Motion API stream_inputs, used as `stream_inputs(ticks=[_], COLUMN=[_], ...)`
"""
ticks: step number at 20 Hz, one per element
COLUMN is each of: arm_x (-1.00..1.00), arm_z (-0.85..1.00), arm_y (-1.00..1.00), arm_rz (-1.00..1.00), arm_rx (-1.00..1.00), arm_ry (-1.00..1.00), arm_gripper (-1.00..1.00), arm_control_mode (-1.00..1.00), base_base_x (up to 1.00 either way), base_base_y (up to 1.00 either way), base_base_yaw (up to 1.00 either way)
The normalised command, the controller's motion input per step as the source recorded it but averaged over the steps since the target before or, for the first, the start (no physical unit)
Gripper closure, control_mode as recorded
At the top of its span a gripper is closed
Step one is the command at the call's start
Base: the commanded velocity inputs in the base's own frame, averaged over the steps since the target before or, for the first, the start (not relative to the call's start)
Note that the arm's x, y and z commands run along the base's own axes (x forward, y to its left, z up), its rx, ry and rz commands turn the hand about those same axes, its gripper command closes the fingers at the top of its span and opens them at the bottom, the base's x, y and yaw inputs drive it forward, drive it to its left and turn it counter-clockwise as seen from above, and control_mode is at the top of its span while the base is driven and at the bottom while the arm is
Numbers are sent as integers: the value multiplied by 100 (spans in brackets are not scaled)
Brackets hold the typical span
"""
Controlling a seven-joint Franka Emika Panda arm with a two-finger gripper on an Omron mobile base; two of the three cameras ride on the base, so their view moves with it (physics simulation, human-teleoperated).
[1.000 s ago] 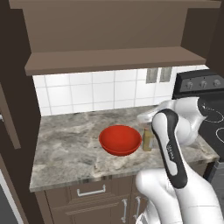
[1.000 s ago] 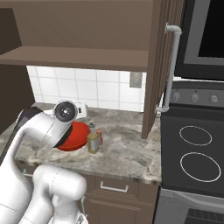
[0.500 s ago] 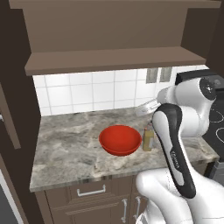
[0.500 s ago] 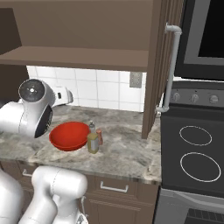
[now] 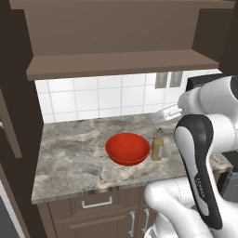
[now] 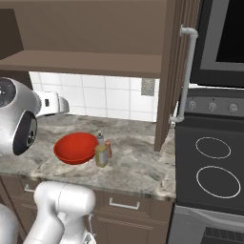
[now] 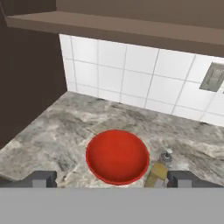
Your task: Retrieve the bottle and the shaker from the cabinet and place them next to the mixing bowl on the counter. Then add garlic from the fridge to the mixing bowl.
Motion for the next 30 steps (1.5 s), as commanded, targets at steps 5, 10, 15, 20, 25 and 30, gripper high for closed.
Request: stream_inputs(ticks=[5, 10, 15, 20, 25, 30], arm_x=[-11, -4, -11, -34, -25, 0], arm_z=[0, 11, 8, 21, 15, 0], arm_y=[0, 0, 0, 0, 0, 0], arm_rz=[-36, -27, 0, 11, 6, 0], arm_rx=[-3, 0, 4, 9, 3, 0], arm_ry=[0, -1, -1, -5, -3, 0], arm_gripper=[-100, -100, -100, -100, -100, -100], arm_control_mode=[-100, -100, -100, -100, -100, -100], base_base_x=[0, 0, 0, 0, 0, 0], base_base_y=[0, 0, 0, 0, 0, 0], base_base_yaw=[0, 0, 0, 0, 0, 0])
